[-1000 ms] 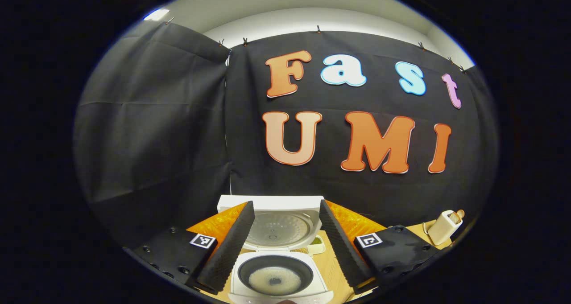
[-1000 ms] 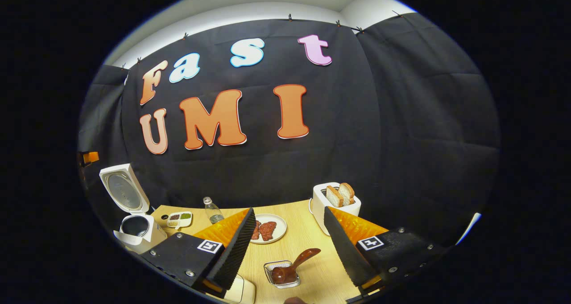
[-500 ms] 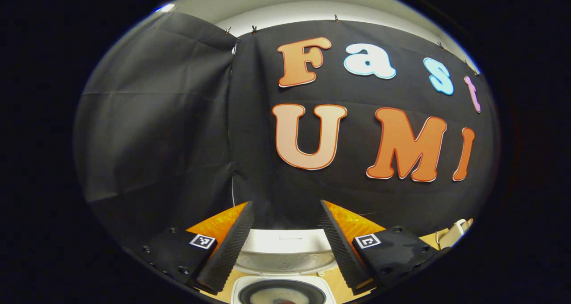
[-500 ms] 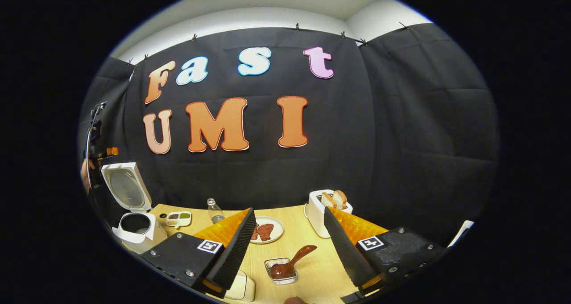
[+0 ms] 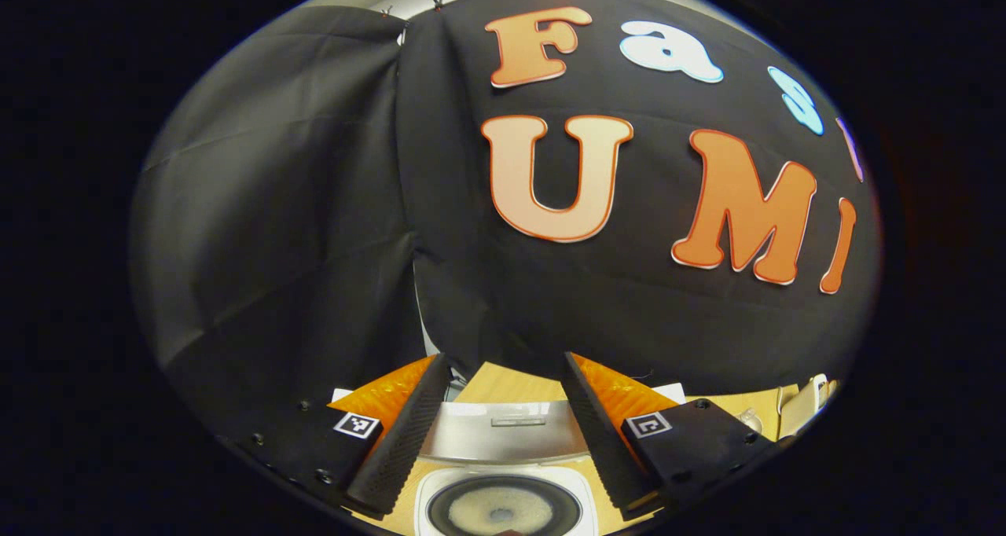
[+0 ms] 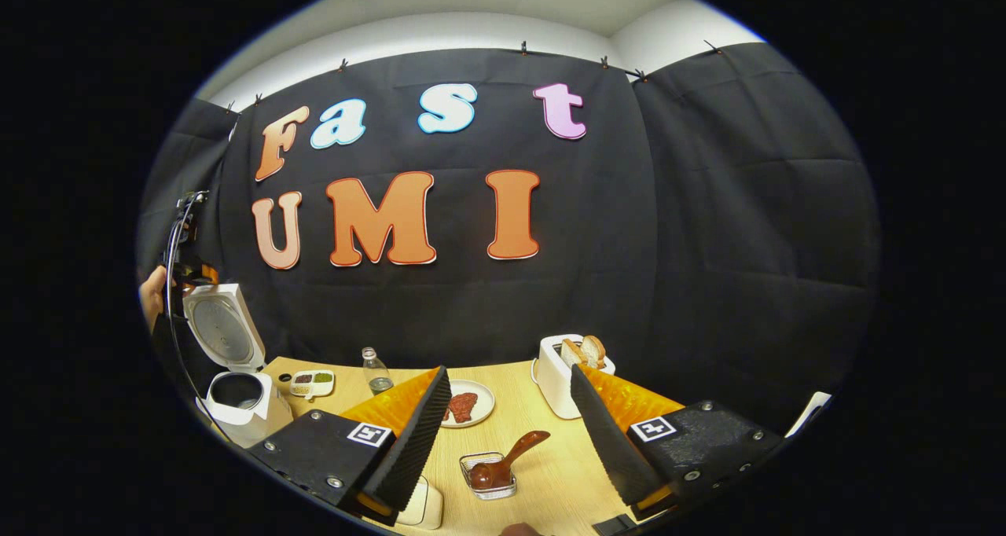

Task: Close the left gripper, press the button to open the rice cooker; take a wooden spoon from the chopstick holder with the right hand, scoop a spoonful of rice and pour it into the rice cooker, then put the wooden spoon back into the chopstick holder.

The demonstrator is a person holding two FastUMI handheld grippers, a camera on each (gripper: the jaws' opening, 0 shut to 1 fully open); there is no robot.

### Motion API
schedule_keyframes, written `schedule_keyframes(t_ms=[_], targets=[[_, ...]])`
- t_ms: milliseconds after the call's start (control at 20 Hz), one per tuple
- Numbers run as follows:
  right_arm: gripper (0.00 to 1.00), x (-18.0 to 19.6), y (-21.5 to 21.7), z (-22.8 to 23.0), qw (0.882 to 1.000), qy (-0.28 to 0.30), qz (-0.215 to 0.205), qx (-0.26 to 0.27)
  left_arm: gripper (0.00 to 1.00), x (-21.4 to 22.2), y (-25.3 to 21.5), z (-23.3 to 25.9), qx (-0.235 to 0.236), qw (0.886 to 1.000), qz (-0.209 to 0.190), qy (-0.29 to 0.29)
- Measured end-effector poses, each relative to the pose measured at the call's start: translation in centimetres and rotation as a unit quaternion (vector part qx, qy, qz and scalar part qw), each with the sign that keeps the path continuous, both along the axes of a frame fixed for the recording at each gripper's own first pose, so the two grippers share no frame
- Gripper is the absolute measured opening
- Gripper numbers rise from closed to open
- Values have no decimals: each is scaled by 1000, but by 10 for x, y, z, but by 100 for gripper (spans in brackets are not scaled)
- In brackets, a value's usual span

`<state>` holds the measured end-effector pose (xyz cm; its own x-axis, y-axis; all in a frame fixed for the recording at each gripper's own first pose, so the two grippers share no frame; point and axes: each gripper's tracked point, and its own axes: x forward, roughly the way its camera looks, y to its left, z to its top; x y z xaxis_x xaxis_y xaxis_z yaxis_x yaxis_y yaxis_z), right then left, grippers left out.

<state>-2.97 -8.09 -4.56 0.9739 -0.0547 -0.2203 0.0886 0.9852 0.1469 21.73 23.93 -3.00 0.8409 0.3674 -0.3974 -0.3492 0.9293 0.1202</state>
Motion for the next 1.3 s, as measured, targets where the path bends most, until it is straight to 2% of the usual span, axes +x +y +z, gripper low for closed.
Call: schedule_keyframes(t_ms=[250, 400, 600, 750, 850, 1150, 1300], targets=[[95, 11, 15, -7, 1000, 5, 25, 16, 98, -10, -7, -1, -4, 999, -1, 50], [95, 13, 23, -13, 999, 8, 40, 14, 99, -30, -17, -9, -28, 998, 8, 64], [95, 18, 27, -19, 998, 11, 52, 25, 99, -60, -35, -33, -58, 991, 9, 119], [95, 25, 33, -18, 997, 6, 63, 42, 99, -92, -63, -82, -104, 969, 6, 222], [95, 28, 41, -13, 996, -1, 74, 53, 100, -109, -71, -106, -100, 959, 15, 264], [95, 33, 59, -19, 994, 2, 102, 46, 100, -158, -76, -170, -126, 935, 29, 330], [95, 34, 69, -21, 992, 9, 115, 44, 99, -181, -78, -204, -139, 924, 48, 353]])
